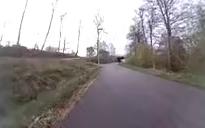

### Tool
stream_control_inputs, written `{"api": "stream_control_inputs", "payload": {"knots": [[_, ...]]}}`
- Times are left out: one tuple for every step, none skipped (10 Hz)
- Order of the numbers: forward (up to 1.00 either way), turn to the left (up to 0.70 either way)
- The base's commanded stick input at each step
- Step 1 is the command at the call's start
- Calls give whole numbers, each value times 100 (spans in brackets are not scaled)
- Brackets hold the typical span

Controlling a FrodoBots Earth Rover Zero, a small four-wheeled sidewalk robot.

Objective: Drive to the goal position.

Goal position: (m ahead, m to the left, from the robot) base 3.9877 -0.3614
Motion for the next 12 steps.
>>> {"api": "stream_control_inputs", "payload": {"knots": [[70,0],[70,0],[70,0],[70,0],[70,0],[70,0],[70,-12],[70,-23],[70,-19],[70,-8],[70,0],[70,0]]}}
